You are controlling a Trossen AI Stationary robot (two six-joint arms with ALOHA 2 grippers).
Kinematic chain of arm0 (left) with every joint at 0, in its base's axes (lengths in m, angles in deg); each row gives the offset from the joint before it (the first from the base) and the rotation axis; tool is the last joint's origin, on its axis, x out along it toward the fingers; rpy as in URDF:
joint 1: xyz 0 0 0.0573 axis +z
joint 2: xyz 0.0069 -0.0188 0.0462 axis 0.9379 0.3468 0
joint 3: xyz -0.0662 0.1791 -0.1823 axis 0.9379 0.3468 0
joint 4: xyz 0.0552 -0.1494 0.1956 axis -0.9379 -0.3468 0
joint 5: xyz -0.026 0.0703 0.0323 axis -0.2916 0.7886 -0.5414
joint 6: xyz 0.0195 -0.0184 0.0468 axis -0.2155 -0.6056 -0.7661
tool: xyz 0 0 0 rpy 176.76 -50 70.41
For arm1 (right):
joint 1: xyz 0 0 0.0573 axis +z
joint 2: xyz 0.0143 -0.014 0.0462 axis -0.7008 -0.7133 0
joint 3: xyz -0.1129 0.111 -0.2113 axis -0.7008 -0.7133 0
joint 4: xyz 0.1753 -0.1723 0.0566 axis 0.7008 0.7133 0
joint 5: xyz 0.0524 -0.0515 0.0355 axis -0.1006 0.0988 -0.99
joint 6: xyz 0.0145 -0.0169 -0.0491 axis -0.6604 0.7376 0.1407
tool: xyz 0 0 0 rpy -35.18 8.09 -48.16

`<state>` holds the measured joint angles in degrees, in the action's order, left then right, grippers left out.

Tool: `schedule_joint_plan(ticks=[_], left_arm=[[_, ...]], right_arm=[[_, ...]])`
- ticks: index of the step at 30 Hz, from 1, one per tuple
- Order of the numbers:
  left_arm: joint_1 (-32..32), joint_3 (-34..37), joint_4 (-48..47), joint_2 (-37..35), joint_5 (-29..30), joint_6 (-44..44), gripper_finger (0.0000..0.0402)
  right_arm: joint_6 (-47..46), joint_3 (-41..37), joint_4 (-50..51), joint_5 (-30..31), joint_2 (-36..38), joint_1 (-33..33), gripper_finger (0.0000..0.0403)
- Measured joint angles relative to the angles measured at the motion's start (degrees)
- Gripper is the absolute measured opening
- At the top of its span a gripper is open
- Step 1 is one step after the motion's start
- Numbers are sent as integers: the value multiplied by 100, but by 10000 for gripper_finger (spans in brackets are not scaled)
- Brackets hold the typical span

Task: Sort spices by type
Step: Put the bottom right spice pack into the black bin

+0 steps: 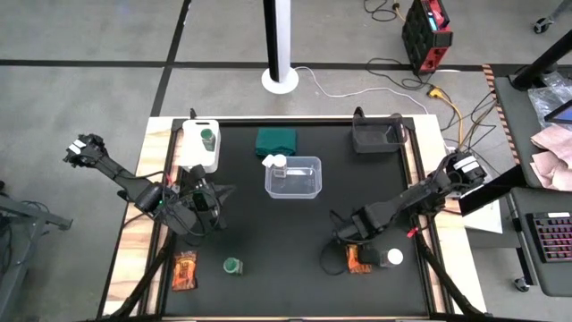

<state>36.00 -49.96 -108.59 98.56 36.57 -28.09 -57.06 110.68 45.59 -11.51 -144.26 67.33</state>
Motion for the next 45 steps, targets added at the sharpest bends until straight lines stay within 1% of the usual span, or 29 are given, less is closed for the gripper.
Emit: schedule_joint_plan(ticks=[3, 6, 11, 17, 20, 23, 27, 31, 35, 41, 42, 45], left_arm=[[1, 0, 1, -1, 0, 3, 0], [1, 0, 3, 0, -1, 13, 0], [2, 0, 10, 1, 0, 27, 0], [1, 0, 18, -1, 0, 27, 0], [1, 0, 17, 0, 0, 27, 0], [0, 0, 17, -1, 0, 27, 0], [2, 0, 15, 1, 0, 25, 0], [0, 0, 14, -1, 0, 25, 0], [2, 0, 12, -1, 0, 25, 0], [2, 0, 1, 1, 0, 25, 0], [2, 0, 1, 0, 0, 25, 0], [0, 0, 3, -1, 0, 40, 0]], right_arm=[[61, -20, -418, 43, -5, 1, 256], [53, -54, -484, 88, -9, -40, 260], [-10, -254, -613, 84, -13, -86, 250], [-111, -598, -1118, 42, 2, -86, 243], [-238, -737, -1288, 141, 13, -86, 244], [-248, -795, -1338, 184, 11, -86, 235], [-218, -824, -1397, 282, 2, -84, 208], [-100, -838, -1451, 351, -2, -86, 168], [-42, -868, -1542, 449, -8, -86, 117], [178, -867, -1617, 474, -7, -86, 29], [228, -854, -1607, 478, -7, -86, 20], [218, -791, -1554, 504, -8, -86, 14]])
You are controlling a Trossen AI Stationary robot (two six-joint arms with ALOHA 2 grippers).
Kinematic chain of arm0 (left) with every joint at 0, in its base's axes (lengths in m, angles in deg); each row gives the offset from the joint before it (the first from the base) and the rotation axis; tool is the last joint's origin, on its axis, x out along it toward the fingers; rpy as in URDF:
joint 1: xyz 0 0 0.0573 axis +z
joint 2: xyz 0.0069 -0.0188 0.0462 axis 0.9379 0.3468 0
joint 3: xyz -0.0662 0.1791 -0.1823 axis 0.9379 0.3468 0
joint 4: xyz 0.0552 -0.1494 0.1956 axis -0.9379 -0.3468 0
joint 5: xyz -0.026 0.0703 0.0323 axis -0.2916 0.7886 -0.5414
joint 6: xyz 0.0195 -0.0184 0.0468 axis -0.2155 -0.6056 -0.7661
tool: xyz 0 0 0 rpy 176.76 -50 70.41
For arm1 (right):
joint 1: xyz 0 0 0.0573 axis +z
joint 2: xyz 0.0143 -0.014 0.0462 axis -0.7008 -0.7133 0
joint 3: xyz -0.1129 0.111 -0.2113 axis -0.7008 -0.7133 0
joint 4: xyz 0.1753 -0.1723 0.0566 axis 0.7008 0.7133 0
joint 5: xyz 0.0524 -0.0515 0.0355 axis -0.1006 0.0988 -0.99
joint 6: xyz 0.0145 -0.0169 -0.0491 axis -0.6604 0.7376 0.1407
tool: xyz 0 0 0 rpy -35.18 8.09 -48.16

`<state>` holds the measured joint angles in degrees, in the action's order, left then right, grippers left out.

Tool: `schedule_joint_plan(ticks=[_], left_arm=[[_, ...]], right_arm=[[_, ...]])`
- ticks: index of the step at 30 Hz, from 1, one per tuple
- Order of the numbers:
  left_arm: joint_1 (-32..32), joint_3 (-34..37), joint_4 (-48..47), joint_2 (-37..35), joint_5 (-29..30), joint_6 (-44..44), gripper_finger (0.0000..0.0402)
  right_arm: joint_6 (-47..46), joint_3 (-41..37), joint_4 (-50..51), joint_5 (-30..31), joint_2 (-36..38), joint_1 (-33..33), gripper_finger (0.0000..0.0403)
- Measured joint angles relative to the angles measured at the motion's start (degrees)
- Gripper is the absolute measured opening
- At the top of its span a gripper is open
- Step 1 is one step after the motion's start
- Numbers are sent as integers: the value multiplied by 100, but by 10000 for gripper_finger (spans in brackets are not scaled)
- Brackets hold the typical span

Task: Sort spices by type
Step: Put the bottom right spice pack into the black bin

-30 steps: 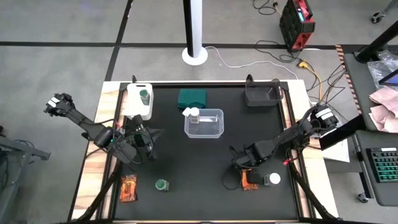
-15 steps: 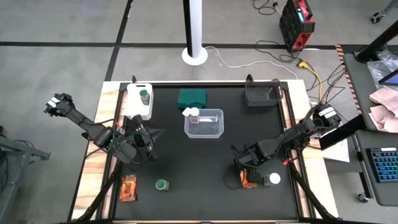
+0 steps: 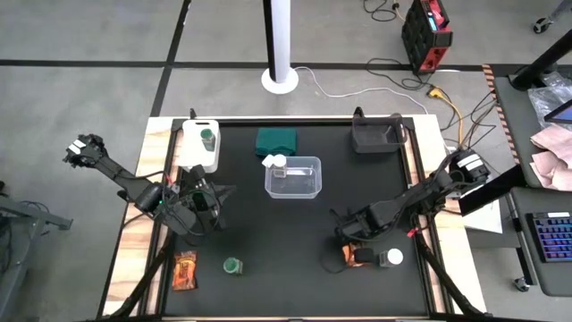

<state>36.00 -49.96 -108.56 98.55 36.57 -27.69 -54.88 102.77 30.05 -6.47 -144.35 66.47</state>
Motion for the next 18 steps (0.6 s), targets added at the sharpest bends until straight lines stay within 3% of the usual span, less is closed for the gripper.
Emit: schedule_joint_plan(ticks=[3, 10, 18], left_arm=[[2, 0, 15, 6, 0, 103, 0], [8, 0, 459, 314, 13, 52, 0], [38, 0, 1805, 867, 59, -603, 11]], right_arm=[[-119, 157, 193, 230, 55, 2, 11], [-174, 600, 640, 1470, 438, 9, 9], [-66, 1034, 712, 3453, 876, 255, 9]])
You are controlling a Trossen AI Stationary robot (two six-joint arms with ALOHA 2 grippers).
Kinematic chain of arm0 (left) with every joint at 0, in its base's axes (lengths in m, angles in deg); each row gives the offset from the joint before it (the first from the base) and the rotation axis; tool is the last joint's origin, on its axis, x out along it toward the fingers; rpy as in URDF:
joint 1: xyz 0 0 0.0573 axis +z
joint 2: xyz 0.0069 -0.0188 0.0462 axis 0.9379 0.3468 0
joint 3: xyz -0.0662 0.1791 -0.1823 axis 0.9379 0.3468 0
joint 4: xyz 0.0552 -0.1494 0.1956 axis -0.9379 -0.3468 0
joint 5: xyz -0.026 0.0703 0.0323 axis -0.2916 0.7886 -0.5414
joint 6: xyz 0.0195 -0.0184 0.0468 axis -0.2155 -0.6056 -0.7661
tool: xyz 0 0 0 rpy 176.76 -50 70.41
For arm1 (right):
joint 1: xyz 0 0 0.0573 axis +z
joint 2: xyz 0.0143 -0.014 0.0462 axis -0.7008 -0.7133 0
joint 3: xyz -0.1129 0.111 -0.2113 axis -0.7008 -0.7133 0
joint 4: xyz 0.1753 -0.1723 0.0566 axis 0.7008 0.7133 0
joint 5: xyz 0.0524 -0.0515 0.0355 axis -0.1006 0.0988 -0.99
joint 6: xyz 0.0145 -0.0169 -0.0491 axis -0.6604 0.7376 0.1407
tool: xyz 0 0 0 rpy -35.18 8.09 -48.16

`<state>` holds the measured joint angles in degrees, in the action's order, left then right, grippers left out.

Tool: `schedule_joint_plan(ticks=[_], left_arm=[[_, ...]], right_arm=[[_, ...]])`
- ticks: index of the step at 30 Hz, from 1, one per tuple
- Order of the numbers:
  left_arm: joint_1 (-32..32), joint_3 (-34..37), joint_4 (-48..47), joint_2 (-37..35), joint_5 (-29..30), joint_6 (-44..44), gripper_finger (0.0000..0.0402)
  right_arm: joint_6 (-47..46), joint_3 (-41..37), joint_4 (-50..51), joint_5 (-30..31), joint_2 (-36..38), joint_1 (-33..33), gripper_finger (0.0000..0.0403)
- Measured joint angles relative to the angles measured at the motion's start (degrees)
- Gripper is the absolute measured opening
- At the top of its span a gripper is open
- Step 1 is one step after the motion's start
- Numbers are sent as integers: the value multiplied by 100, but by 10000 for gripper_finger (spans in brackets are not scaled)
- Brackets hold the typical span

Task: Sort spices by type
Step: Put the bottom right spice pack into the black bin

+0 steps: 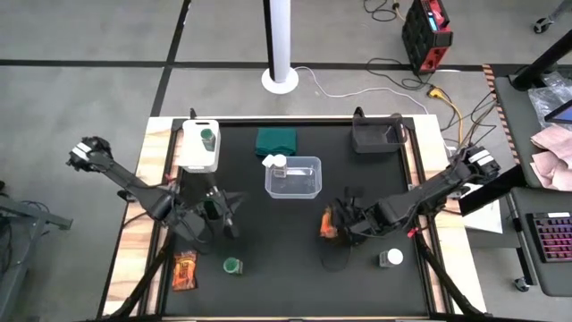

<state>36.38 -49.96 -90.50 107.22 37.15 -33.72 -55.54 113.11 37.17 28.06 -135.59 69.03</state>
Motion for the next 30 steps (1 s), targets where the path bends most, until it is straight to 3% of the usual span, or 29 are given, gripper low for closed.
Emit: schedule_joint_plan(ticks=[7, 14, 19, 25, 30], left_arm=[[348, 0, 541, 532, -801, 154, 85], [672, 1, 1965, 1270, -825, -272, 178], [812, 0, 2852, 1722, -1320, -527, 216], [1035, 2, 3472, 2114, -1312, -466, 224], [1132, 2, 3628, 2283, -1678, -411, 224]], right_arm=[[418, 331, -354, 1736, 34, 186, 9], [1500, 304, -1742, 3206, -204, 176, 9], [2412, 302, -2903, 4316, -536, 166, 9], [3389, 300, -4138, 4640, -906, 162, 9], [3475, 357, -4552, 4698, -1017, 141, 9]])
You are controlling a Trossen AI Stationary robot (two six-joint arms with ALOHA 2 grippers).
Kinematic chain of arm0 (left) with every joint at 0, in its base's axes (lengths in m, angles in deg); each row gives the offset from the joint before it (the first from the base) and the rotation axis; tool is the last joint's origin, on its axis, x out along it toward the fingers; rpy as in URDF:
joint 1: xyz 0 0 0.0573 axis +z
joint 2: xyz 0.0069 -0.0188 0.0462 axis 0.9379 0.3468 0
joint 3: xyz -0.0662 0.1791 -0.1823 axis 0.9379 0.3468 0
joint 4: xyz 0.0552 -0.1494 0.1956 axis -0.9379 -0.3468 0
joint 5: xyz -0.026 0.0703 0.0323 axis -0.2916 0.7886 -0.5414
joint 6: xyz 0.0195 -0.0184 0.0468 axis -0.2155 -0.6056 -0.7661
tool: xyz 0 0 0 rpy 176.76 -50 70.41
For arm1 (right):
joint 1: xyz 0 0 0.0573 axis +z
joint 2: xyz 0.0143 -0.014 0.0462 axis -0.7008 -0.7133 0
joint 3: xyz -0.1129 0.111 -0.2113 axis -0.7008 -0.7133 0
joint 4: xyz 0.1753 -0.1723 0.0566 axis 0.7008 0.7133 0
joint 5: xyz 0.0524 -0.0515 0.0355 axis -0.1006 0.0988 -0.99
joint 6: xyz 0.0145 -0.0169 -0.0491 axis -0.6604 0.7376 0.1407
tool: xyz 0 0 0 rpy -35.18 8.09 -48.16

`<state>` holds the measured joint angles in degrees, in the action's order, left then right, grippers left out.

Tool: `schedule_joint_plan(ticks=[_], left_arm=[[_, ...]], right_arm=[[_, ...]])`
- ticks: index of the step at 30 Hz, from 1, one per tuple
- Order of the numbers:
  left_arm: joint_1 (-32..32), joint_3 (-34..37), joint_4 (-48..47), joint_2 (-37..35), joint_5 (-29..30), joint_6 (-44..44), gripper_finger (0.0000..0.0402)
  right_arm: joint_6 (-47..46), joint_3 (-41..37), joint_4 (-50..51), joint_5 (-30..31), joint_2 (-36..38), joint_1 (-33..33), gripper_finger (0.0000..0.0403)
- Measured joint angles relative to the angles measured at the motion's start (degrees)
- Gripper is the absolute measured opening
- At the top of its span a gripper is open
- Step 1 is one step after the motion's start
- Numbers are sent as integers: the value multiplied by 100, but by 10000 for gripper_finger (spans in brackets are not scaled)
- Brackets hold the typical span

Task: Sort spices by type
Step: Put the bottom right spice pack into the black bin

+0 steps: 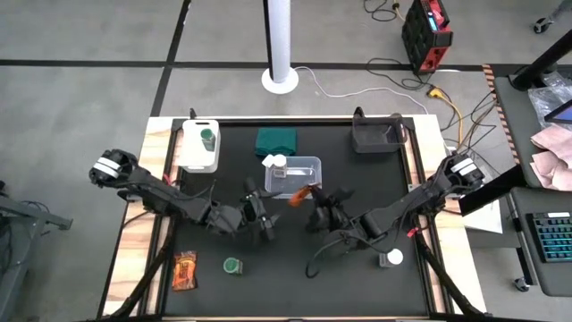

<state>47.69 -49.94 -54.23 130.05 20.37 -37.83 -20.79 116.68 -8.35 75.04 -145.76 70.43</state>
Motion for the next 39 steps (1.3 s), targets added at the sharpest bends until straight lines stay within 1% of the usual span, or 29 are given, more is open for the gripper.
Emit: schedule_joint_plan(ticks=[7, 11, 16, 17, 21, 23, 25, 26, 28, 30, 31, 32, 36, 39], left_arm=[[4, 0, 113, 34, -376, 246, 224], [28, 0, 313, 119, -357, 269, 224], [71, 0, 360, 142, -19, 257, 223], [78, 0, 366, 142, -20, 244, 223], [160, 0, 384, 157, -31, 207, 223], [178, 0, 382, 190, -46, 112, 216], [168, 0, 373, 210, -140, -9, 193], [157, 0, 366, 210, -163, -35, 175], [152, 0, 368, 210, -178, -58, 124], [154, 0, 323, 210, -175, -145, 55], [152, 0, 293, 210, -176, -169, 32], [144, 0, 262, 210, -176, -182, 23], [64, 0, -17, 174, -178, -207, 23], [-59, -12, -307, 135, -184, -336, 23]], right_arm=[[-32, 237, -16, 1, 1, -9, 9], [-36, 302, -18, -77, 1, -9, 9], [-70, 328, -67, -106, -14, 6, 9], [-120, 328, -74, -139, -19, 6, 9], [-386, 328, -130, -623, -29, 6, 9], [-481, 328, -135, -714, -29, 6, 9], [-490, 328, -135, -722, -29, 9, 9], [-492, 328, -132, -744, -29, 24, 9], [-500, 328, -141, -945, -29, 41, 9], [-534, 328, -134, -1186, -25, 45, 9], [-557, 328, -113, -1313, -21, 45, 9], [-582, 328, -115, -1394, -15, 43, 9], [-724, 328, -16, -1573, 53, 71, 12], [-982, 341, 296, -1831, 192, 82, 27]])
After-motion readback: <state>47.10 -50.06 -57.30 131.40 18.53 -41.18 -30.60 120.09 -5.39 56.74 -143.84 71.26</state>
